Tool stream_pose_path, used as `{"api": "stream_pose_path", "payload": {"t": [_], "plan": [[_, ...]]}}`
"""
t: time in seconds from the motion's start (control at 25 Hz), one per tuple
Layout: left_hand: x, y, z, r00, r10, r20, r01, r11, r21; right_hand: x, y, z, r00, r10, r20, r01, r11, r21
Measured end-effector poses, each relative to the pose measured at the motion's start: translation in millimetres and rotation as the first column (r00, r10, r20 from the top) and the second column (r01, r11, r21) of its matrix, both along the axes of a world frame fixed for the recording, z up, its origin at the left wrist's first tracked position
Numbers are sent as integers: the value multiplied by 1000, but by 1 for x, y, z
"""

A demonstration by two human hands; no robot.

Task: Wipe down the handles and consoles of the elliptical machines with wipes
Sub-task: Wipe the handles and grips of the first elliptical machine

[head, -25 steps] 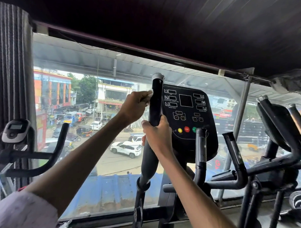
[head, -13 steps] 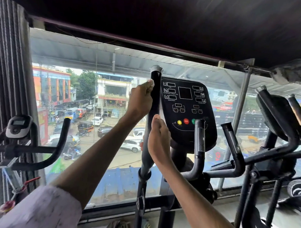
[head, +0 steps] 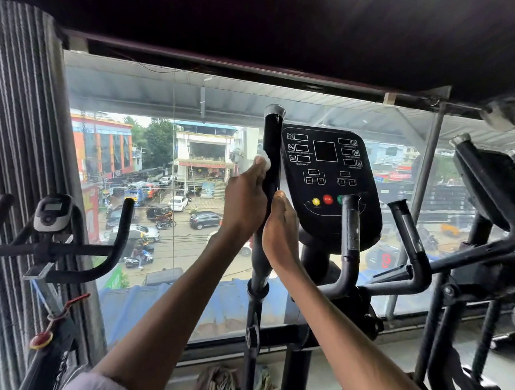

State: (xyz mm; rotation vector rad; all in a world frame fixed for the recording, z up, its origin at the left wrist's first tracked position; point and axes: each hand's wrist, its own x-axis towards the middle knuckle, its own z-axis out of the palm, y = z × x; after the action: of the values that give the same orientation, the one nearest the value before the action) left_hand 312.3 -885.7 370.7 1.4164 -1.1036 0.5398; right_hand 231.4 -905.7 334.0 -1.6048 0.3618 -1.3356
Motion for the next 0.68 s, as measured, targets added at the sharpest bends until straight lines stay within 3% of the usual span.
{"api": "stream_pose_path", "payload": {"t": [0.16, 0.32, 0.4, 0.52, 0.68], "plan": [[4, 17, -27, 1000, -28, -14, 29, 998, 64, -7, 7, 5, 1000, 2, 4, -2, 1000, 19], [7, 7, 1, 995, -70, -68, 71, 997, 11, -2, 2, 2, 1000, -15, -19, 15, 1000, 23], [-3, 4, 3, 1000, -12, 7, 12, 1000, -13, 1, -1, -1, 1000, -26, -11, 26, 1000, 13], [-16, 19, -27, 970, 63, 236, -58, 998, -27, 3, -5, -5, 999, -9, -36, 10, 999, 47], [-8, 31, -66, 945, 69, 320, -68, 998, -14, 0, 2, -1, 999, -10, -45, 13, 996, 86]]}}
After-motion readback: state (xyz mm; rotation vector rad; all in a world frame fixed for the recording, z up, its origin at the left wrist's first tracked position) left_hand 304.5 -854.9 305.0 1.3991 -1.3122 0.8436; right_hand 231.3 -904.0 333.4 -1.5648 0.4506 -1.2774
